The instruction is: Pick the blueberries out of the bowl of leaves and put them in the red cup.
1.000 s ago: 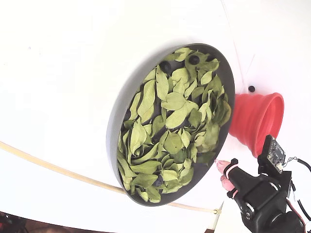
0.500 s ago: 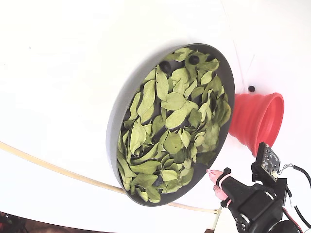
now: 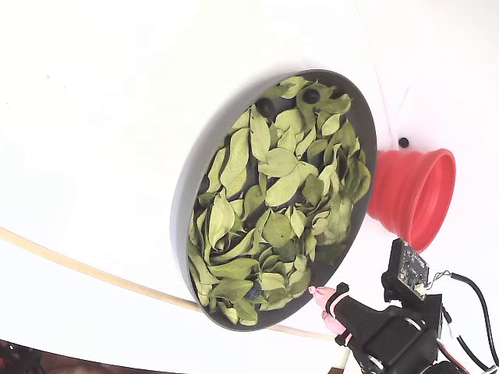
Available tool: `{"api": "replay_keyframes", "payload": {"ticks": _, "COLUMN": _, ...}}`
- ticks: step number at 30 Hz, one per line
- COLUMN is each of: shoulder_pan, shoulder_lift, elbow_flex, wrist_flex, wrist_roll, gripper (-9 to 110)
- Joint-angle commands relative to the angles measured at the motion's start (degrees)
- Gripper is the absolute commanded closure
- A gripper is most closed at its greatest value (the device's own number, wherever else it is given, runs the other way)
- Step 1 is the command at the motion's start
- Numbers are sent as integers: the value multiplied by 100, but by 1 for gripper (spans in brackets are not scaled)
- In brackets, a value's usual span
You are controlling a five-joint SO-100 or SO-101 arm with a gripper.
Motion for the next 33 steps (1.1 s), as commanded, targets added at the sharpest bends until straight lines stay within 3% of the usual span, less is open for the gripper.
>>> {"api": "replay_keyframes", "payload": {"ticks": 1, "shoulder_pan": 141, "shoulder_lift": 571, "elbow_flex": -18, "wrist_flex": 9, "wrist_roll": -62, "gripper": 86}}
{"api": "replay_keyframes", "payload": {"ticks": 33, "shoulder_pan": 369, "shoulder_lift": -650, "elbow_flex": 70, "wrist_flex": -694, "wrist_roll": -70, "gripper": 84}}
